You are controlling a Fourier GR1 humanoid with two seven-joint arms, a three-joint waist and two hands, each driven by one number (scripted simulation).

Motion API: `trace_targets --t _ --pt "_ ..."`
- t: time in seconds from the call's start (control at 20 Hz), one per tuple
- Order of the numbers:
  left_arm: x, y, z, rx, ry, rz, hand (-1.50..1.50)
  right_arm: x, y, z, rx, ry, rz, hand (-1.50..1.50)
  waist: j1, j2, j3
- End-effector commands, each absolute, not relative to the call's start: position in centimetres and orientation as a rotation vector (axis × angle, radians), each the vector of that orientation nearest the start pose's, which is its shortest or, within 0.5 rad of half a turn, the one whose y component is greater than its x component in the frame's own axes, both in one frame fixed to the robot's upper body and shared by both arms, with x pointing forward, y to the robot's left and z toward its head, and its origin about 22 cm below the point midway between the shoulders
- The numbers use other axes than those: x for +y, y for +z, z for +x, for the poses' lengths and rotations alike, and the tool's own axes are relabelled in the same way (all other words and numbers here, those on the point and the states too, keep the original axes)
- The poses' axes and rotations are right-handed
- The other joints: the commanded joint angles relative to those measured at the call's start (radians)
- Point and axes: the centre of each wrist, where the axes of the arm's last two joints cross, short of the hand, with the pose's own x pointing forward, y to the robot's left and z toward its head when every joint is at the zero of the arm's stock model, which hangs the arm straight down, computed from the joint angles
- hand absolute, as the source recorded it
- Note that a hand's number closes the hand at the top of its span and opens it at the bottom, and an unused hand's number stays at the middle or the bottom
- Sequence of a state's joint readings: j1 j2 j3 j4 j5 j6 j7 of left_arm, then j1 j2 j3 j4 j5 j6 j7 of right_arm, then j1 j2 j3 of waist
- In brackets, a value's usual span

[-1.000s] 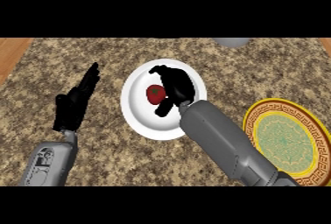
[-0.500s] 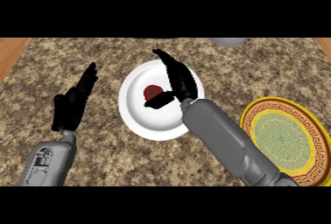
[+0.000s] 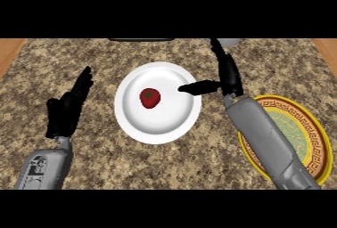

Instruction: Pick the tomato from the plate and place it in the plate

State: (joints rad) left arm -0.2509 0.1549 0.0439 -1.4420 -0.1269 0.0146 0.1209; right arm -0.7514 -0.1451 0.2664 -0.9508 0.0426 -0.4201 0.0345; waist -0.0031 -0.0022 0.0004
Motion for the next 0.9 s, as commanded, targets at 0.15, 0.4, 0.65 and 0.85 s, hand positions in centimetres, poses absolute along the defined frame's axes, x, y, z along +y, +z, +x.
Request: trace_targets --t 0.15,0.4,0.65,0.85 --pt "26.8 2.5 29.8 -1.555 -0.217 0.226 0.00 -23.2 6.3 38.4 -1.684 0.240 -0.298 -1.50 0.001 0.003 0.000" --pt "25.2 3.8 29.7 -1.560 -0.209 0.217 0.00 -26.5 6.3 37.3 -1.684 0.304 -0.315 -1.50 0.005 0.002 0.000" --pt "26.9 3.5 30.1 -1.562 -0.209 0.227 0.00 -30.2 7.9 37.9 -1.689 0.278 -0.283 -1.50 0.006 0.003 0.000" --pt "25.7 4.1 30.0 -1.561 -0.233 0.205 0.00 -32.6 2.4 35.8 -1.671 0.268 -0.295 -1.50 0.007 0.004 0.000"
